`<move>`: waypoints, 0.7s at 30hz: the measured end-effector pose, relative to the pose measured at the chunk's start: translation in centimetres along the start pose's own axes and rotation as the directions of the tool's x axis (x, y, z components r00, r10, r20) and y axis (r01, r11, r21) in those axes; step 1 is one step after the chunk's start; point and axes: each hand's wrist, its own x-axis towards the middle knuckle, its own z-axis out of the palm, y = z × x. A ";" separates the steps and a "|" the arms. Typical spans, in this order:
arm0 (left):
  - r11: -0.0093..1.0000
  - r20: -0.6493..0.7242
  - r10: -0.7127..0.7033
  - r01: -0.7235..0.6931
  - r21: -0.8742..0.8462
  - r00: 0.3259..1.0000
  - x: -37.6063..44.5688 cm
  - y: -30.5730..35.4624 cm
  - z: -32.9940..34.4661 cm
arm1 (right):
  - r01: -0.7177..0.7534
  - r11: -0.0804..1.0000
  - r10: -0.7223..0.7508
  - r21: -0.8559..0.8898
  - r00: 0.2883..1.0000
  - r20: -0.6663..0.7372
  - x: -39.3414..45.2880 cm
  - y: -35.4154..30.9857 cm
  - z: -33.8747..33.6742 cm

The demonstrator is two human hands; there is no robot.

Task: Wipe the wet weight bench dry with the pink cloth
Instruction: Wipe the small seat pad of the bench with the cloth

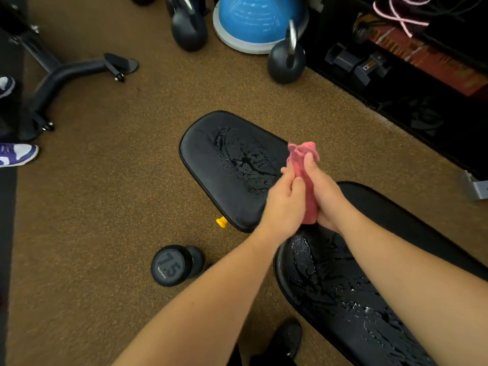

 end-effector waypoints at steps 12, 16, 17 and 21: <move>0.441 0.002 -0.167 0.073 0.895 0.986 5.6 -5.6 -17.1 | 0.111 0.345 -0.316 -0.932 0.949 -0.004 6.7 -0.6 -2.0; 0.464 0.027 -0.179 0.060 0.884 0.984 5.8 -6.1 -17.4 | 0.207 0.051 -0.299 -0.977 0.937 0.183 7.2 3.4 -1.8; 0.464 0.023 -0.181 0.065 0.883 0.983 5.8 -6.0 -17.4 | 0.240 0.049 -0.331 -0.969 0.920 0.211 7.2 4.0 -1.8; 0.464 0.028 -0.191 0.065 0.883 0.981 5.7 -5.9 -17.6 | 0.333 -0.068 -0.394 -0.940 0.857 0.332 6.3 5.5 -0.8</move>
